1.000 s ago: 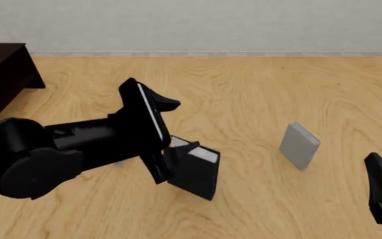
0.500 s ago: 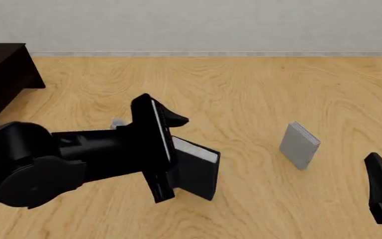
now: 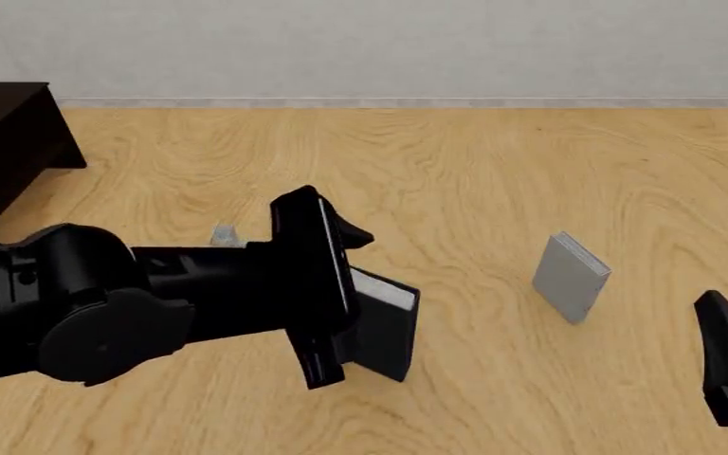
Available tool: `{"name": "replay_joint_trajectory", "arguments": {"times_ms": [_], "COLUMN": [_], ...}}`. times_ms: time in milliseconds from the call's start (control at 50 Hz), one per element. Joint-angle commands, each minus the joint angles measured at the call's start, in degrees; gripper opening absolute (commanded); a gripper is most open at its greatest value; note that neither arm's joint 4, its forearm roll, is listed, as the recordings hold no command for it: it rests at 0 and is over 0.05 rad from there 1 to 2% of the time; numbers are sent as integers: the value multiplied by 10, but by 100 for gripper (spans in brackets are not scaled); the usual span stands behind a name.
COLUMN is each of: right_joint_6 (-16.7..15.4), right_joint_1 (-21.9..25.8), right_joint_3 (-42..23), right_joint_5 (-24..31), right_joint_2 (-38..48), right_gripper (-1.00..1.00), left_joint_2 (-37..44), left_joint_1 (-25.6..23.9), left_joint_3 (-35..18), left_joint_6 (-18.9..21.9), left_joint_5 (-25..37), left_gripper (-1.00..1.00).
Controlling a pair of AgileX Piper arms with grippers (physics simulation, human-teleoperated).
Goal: Pick up the book in the middle and place it on the cabinet shelf.
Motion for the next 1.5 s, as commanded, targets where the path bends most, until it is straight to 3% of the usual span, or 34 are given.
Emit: {"name": "replay_joint_trajectory", "arguments": {"times_ms": [20,520,1500], "right_joint_6": [0,0,0], "right_joint_1": [0,0,0], "right_joint_3": [0,0,0], "right_joint_5": [0,0,0], "right_joint_2": [0,0,0], "right_gripper": [100,100,100], "left_joint_2": [19,56,124], "left_joint_1": [-7,-10,-21], "left_joint_3": [-14,-58,-66], "left_joint_6": [4,19,6], "left_joint_5": [7,38,14], "left_gripper": [100,100,100]}}
